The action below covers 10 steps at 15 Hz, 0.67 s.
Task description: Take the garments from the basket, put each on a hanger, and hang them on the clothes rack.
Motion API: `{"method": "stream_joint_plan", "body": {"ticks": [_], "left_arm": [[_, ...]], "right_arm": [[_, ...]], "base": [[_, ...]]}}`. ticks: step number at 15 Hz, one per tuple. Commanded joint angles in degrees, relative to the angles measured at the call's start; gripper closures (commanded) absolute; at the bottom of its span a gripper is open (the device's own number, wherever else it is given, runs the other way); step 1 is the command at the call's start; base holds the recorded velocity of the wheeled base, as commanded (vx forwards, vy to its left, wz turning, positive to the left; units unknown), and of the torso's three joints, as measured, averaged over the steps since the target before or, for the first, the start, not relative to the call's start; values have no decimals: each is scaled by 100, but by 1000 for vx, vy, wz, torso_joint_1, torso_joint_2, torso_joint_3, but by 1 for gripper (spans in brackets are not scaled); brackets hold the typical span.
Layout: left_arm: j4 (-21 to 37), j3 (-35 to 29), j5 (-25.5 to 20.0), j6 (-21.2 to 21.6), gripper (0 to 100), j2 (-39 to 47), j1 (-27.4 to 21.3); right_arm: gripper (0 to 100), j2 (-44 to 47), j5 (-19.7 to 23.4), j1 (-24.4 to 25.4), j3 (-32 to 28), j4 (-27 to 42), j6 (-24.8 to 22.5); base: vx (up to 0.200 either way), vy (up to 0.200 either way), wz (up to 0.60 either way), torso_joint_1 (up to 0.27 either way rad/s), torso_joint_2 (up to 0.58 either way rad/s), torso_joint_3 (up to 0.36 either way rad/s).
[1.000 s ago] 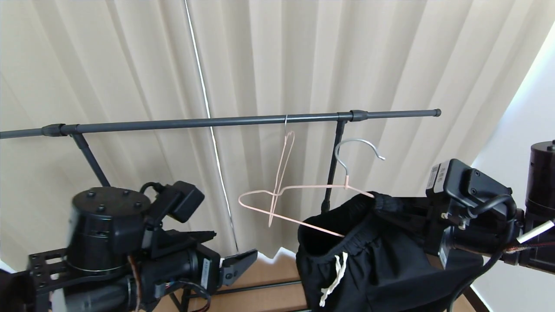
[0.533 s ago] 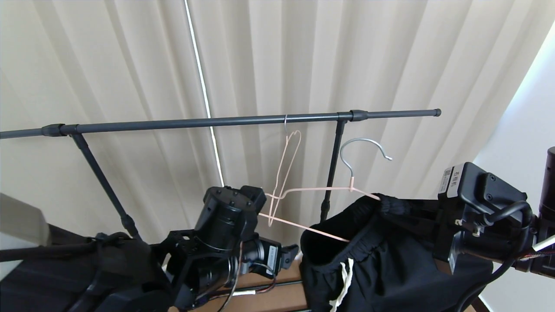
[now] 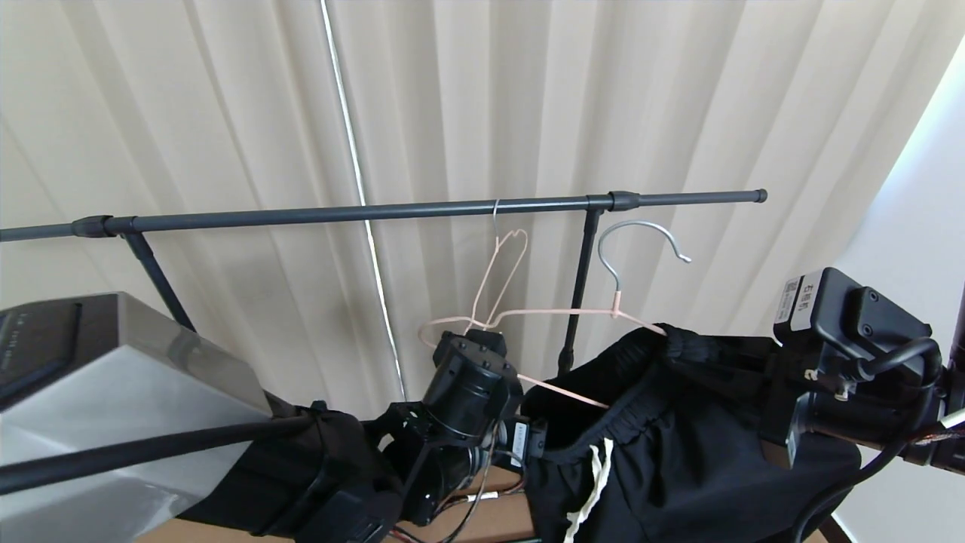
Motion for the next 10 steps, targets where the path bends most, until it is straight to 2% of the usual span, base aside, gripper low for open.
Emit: {"method": "stream_joint_plan", "body": {"ticks": [1,8,9,10], "left_arm": [[1,-26,39,-1,0,266,-71],[1,255,91,35,0,345,-238],[1,255,109,35,100,345,-238],[-8,255,126,26,100,336,-230]], "right_arm": [[100,-26,4,4,6,-3,-3],[100,-193,4,4,-3,14,-3],[100,-202,4,-5,-3,14,-3],[100,-202,4,-5,-3,14,-3]], "base": [[0,0,0,0,0,0],[0,0,0,0,0,0],[0,0,0,0,0,0],[0,0,0,0,0,0]]}}
